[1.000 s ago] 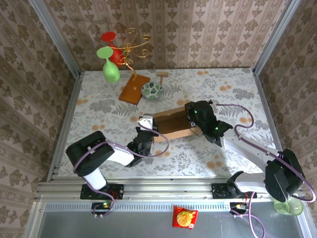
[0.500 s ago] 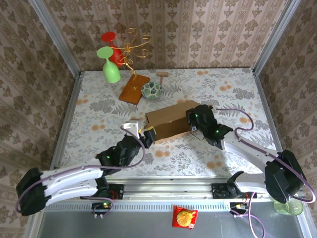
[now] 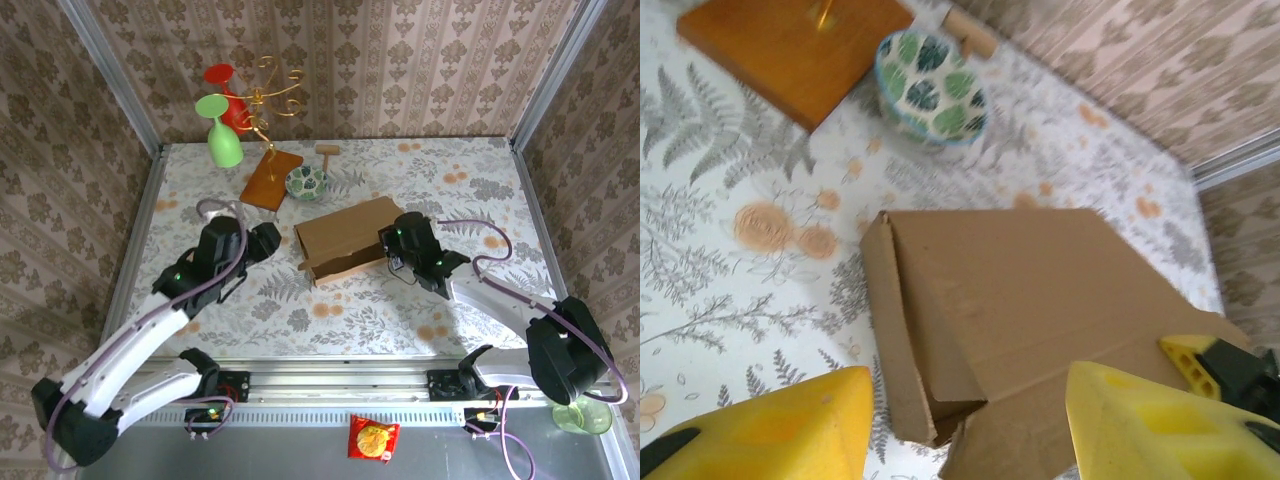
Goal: Fold the paper box
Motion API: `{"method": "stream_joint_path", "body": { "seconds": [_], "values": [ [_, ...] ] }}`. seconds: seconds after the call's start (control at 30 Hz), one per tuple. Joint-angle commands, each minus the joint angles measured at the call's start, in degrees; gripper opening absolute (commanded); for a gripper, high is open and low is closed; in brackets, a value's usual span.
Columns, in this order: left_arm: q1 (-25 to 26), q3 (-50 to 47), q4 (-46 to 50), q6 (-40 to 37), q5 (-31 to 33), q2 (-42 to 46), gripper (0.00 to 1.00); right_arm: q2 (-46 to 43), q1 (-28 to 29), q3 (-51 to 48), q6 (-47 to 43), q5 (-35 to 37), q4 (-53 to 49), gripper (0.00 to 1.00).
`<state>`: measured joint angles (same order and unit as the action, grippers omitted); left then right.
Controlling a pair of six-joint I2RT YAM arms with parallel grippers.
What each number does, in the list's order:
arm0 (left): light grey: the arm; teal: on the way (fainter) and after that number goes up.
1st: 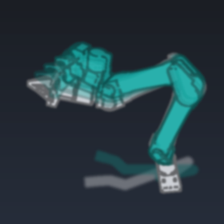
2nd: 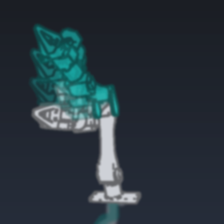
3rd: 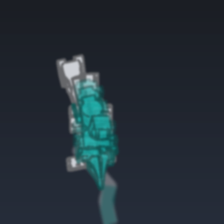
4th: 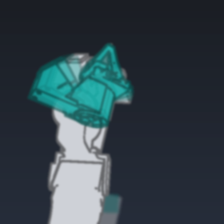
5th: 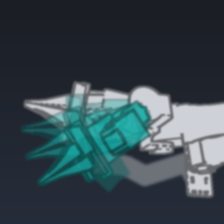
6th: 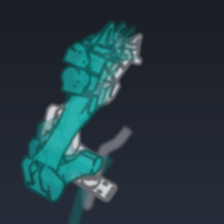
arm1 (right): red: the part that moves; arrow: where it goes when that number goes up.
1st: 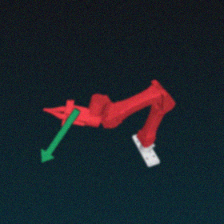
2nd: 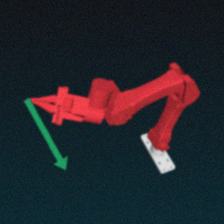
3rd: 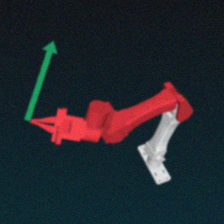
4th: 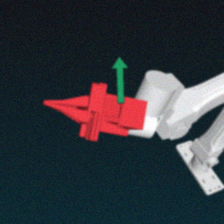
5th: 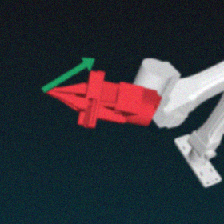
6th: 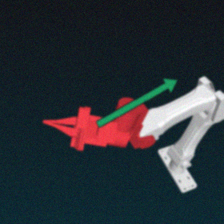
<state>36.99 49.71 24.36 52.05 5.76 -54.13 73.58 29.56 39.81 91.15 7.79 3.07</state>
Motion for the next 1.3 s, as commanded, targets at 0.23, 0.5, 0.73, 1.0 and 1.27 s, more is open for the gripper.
{"method": "stream_joint_path", "body": {
  "seconds": [0.23,0.5,0.73,1.0,1.27],
  "values": [
    [-5.0,2.5,-4.9,0.2,-16.4,-18.5,0.58,3.7,-2.1,-5.5,-3.3,-5.2,-1.7,0.09],
    [-5.2,-0.2,-14.6,1.5,-21.5,-28.2,0.58,5.5,-3.4,-5.8,-4.4,-8.7,-3.9,0.19],
    [-4.1,-3.5,-20.5,2.1,-22.3,-32.0,0.53,5.8,-5.0,-6.5,-5.5,-12.4,-6.7,0.29],
    [-2.7,-5.4,-25.3,2.5,-23.0,-35.6,0.46,2.6,-6.3,1.1,-17.4,-11.7,-20.6,0.53],
    [-2.4,-4.8,-22.7,0.4,-21.9,-36.4,0.32,-2.6,-13.6,9.5,-34.9,-14.1,-36.3,0.66]
  ]
}}
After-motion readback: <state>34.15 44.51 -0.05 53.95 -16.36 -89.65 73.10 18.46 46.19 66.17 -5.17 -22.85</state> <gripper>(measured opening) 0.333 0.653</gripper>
